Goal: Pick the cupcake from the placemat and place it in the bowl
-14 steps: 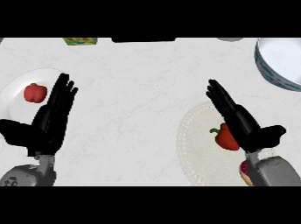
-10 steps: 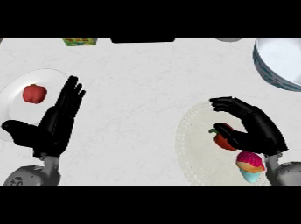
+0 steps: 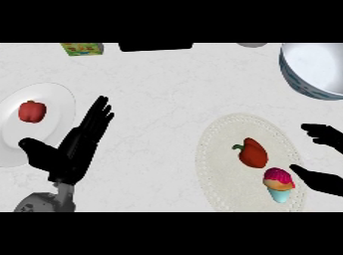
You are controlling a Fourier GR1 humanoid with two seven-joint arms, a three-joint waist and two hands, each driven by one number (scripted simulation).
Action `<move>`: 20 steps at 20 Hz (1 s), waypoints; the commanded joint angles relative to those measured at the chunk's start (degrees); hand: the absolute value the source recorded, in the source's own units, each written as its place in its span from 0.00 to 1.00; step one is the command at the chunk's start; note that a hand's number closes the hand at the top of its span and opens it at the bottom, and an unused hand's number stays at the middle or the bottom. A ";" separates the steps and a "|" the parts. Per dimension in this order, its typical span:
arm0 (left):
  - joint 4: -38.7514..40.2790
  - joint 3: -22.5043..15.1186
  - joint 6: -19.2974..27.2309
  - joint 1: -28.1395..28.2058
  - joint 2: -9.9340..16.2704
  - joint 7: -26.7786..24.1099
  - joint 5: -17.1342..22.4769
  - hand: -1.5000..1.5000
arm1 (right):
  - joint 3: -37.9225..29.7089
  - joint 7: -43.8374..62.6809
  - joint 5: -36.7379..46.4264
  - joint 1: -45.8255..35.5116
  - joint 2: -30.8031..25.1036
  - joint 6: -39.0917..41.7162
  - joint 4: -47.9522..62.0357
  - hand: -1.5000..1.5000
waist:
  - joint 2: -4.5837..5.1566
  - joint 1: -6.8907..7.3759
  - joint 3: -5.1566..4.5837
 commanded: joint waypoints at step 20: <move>4.64 -1.16 -6.79 -4.69 -2.21 -1.18 1.05 0.50 | 16.13 59.26 -8.19 -17.84 -12.58 24.52 -12.30 0.00 | 1.29 6.97 0.09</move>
